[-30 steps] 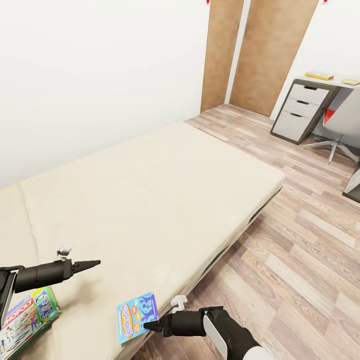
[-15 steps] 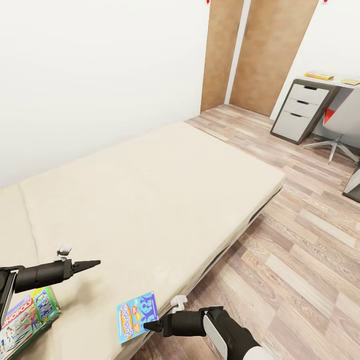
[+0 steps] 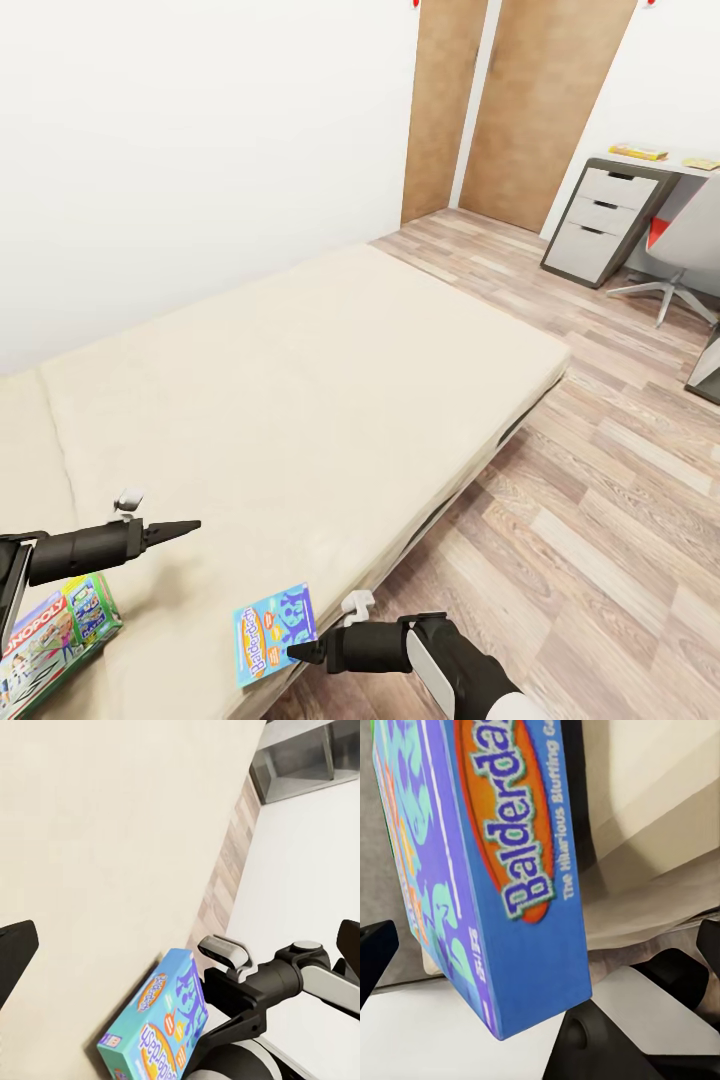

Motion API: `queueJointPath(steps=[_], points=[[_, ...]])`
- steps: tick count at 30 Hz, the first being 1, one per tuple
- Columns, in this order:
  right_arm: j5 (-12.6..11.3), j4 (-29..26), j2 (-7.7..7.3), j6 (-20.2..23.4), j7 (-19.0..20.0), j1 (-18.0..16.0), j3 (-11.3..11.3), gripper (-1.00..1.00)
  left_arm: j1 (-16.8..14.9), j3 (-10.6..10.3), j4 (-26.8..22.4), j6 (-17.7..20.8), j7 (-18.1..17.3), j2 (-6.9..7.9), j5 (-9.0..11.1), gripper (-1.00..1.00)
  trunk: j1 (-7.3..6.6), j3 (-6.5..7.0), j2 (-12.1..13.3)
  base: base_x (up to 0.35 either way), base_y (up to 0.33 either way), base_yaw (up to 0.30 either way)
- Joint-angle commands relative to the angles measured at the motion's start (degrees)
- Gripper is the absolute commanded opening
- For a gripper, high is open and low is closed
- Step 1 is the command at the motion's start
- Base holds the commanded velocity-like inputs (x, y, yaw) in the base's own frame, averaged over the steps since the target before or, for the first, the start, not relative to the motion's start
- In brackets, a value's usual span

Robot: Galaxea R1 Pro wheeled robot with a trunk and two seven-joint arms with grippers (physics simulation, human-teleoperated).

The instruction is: Put all the toys in the child's room - the three board games (two on the bed and one on the table), the two jigsaw puzzles on the table, and the tennis ball on the table - inside the toy box on the table in the child's room.

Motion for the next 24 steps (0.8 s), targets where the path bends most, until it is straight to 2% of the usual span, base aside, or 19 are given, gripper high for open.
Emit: queueJointPath(steps=[1, 2, 16, 24], points=[[-1.3, -0.1, 0.01, 0.3, 0.1, 0.0, 0.0, 1.0, 0.0, 0.1, 0.0, 0.6, -0.5, -0.01, -0.6, 1.0, 0.0, -0.03, 0.0, 0.0, 0.0, 0.0], [-1.3, -0.1, 0.01, 0.3, 0.1, 0.0, 0.0, -1.0, 0.0, 0.1, 0.0, 0.6, -0.5, -0.01, -0.6, 1.0, 0.0, -0.03, 0.0, 0.0, 0.0, 0.0], [-1.3, -0.1, 0.01, 0.4, 0.3, 0.0, 0.1, -1.0, 0.0, 0.2, 0.0, 0.6, -0.5, 0.0, -0.5, 1.0, 0.0, -0.03, 0.0, 0.0, 0.0, 0.0], [-1.3, -0.1, 0.01, 0.5, 3.3, 0.0, 0.1, -1.0, 0.0, 0.2, 0.0, 0.7, -0.5, 0.0, -0.5, 1.0, 0.0, -0.03, 0.0, 0.0, 0.0, 0.0]])
